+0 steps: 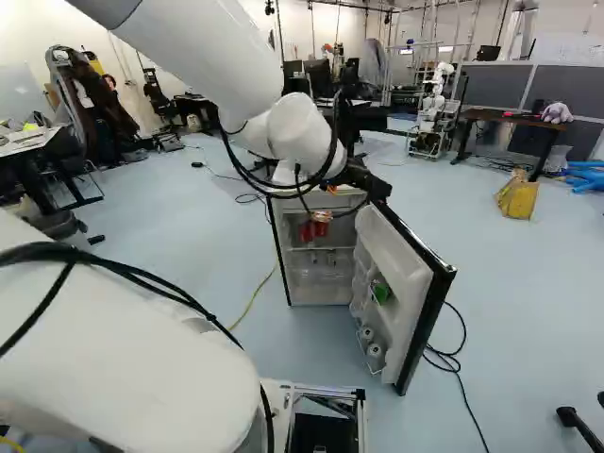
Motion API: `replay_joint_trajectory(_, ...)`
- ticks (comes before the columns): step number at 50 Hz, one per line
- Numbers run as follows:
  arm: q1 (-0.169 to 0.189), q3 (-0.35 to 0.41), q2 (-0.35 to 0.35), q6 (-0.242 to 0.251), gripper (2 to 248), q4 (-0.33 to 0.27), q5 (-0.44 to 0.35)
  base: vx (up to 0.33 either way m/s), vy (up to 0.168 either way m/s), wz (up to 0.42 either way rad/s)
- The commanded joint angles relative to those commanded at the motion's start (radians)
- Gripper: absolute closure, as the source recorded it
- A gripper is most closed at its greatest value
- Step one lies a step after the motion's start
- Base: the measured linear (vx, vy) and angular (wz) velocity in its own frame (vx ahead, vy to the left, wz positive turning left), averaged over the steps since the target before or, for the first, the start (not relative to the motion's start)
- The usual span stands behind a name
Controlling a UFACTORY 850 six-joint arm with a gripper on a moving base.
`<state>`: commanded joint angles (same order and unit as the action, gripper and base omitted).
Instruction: Grab a drink from the fridge
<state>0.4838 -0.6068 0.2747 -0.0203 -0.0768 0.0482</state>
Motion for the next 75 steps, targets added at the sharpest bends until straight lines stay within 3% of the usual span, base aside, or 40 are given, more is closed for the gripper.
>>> replay_joint_trajectory(29, 0.085, -0.094, -0.033, 0.000, 3, 0.015, 0.075, 0.000, 0.000, 0.000)
replay_joint_trajectory(75, 0.222, -0.243, -0.192, 0.000, 3, 0.048, 0.235, 0.000, 0.000, 0.000)
